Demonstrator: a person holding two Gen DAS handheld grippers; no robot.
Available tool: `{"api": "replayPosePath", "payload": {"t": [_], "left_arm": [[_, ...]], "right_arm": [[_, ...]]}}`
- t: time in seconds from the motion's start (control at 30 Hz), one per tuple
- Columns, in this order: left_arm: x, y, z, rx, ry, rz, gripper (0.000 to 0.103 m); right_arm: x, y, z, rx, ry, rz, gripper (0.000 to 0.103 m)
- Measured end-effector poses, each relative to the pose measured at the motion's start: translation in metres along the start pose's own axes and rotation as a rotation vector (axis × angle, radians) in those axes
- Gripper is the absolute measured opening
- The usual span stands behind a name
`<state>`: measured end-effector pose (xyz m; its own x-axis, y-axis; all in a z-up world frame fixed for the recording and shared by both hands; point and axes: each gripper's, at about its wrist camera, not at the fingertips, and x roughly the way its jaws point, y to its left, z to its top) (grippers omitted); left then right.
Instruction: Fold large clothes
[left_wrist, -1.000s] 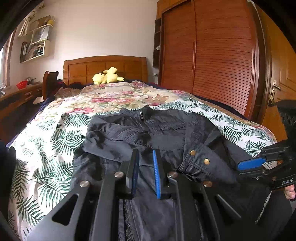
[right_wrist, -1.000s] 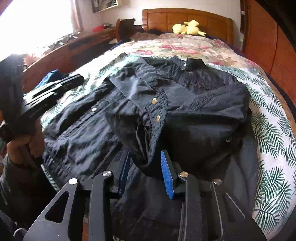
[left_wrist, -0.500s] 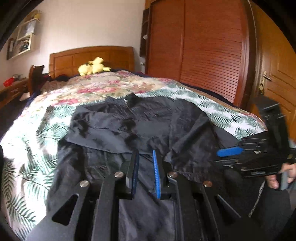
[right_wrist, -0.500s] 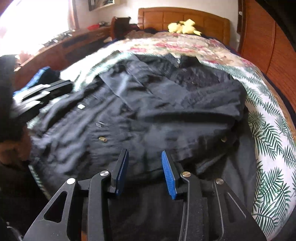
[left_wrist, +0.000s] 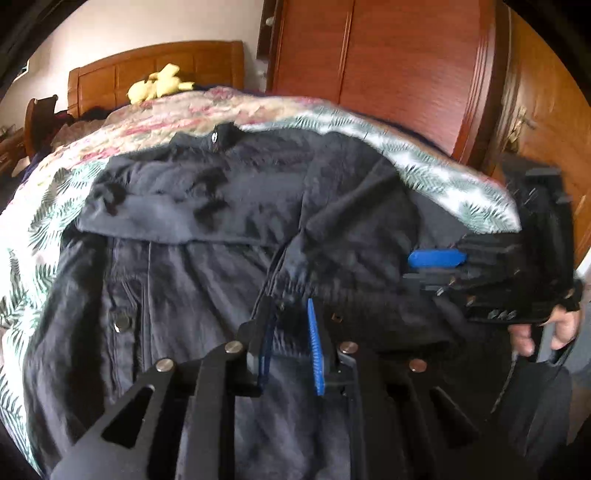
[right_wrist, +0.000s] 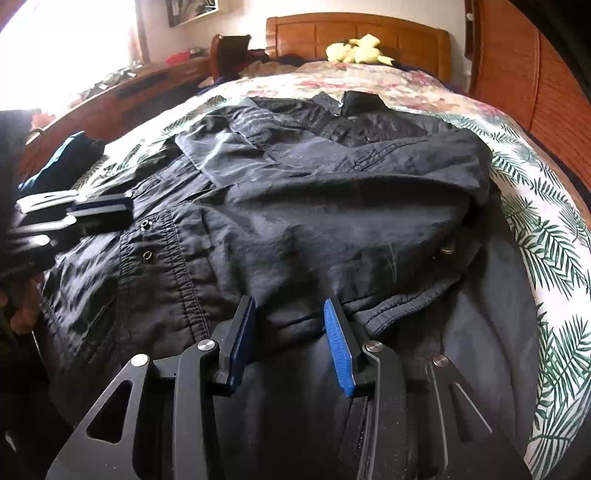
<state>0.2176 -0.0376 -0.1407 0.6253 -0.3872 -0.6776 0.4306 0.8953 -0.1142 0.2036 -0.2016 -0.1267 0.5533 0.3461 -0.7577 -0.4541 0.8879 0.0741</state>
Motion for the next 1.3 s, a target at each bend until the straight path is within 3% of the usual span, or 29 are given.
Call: {"api": "replayPosePath", "payload": {"t": [0.13,0.3,0.43,0.57,0.8,0.93,1.07,1.3], "left_arm": [[0.004,-0.002,-0.005,-0.014,0.007,0.057,0.017],[0.007,0.008,-0.008,-0.064,0.023,0.073,0.024],[0.006,0.007,-0.012,-0.074,0.026,0.091,0.025],[0.008,0.009,-0.014,-0.101,0.041,0.108,0.027],[0.011,0.006,-0.015,-0.128,0.051,0.151,0.028],[0.013,0.001,-0.015,-0.124,0.062,0.18,0.028],[0.012,0.002,-0.016,-0.175,0.055,0.187,0.028],[0.013,-0.008,-0.017,-0.111,0.068,0.228,0.022]], "right_arm": [[-0.002,-0.005,-0.004,0.008,-0.015,0.027,0.04],[-0.007,-0.008,-0.008,0.001,-0.025,0.045,0.044],[-0.013,-0.016,-0.01,0.002,-0.049,0.049,0.057],[-0.015,-0.021,-0.013,-0.015,-0.048,0.035,0.06],[-0.02,-0.027,-0.019,-0.061,-0.051,-0.022,0.064],[-0.016,-0.044,-0.023,0.015,-0.076,0.027,0.065],[-0.017,-0.041,-0.029,-0.005,-0.12,0.016,0.065],[-0.018,-0.036,-0.03,-0.027,-0.142,-0.015,0.066]]}}
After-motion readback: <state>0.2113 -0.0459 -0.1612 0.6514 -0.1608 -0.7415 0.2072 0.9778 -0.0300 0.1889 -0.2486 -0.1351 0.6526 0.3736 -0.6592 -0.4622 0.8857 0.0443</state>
